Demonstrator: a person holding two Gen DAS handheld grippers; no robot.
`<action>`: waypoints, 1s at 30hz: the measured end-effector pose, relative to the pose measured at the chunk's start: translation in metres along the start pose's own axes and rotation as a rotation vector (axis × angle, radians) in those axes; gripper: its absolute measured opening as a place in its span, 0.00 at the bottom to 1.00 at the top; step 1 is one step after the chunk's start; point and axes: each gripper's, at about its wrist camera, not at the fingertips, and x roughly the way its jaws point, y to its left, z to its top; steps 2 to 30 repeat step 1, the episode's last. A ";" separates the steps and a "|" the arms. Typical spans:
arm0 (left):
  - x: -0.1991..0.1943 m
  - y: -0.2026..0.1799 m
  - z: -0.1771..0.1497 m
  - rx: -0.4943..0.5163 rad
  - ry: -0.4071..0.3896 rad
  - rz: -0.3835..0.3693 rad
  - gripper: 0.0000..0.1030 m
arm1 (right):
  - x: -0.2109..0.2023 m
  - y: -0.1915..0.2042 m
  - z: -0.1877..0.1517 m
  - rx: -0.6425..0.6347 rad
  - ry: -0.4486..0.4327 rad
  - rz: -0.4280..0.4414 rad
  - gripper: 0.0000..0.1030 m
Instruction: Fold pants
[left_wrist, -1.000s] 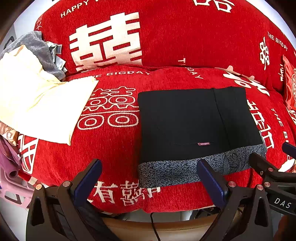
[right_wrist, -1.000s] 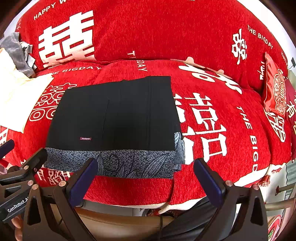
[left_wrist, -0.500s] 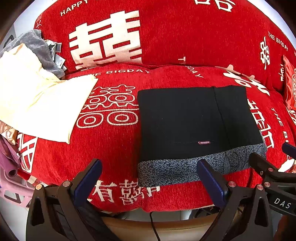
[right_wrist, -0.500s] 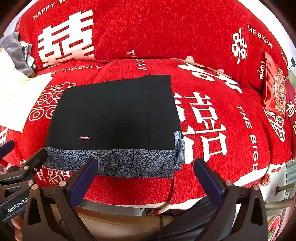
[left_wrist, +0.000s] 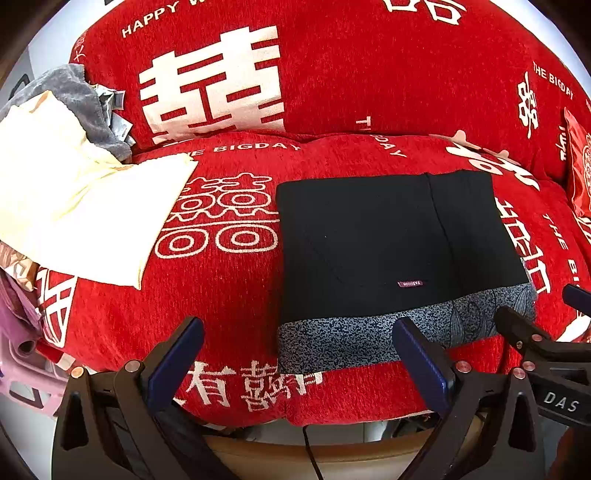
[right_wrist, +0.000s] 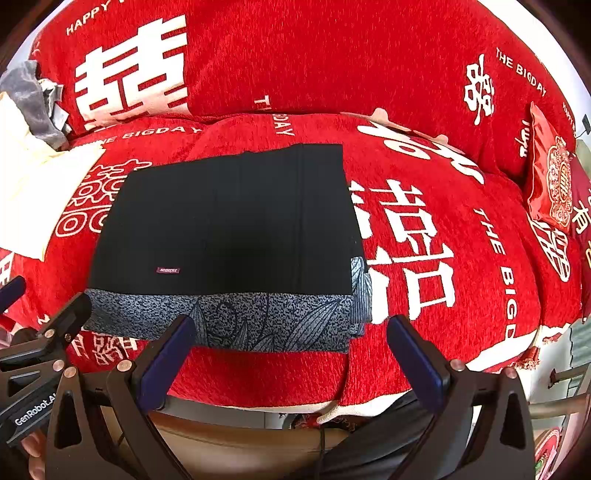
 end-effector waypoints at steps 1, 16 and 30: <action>0.001 -0.001 -0.001 0.004 0.003 -0.005 0.99 | 0.003 0.000 -0.001 -0.002 0.007 -0.002 1.00; 0.001 -0.001 -0.001 0.004 0.003 -0.005 0.99 | 0.003 0.000 -0.001 -0.002 0.007 -0.002 1.00; 0.001 -0.001 -0.001 0.004 0.003 -0.005 0.99 | 0.003 0.000 -0.001 -0.002 0.007 -0.002 1.00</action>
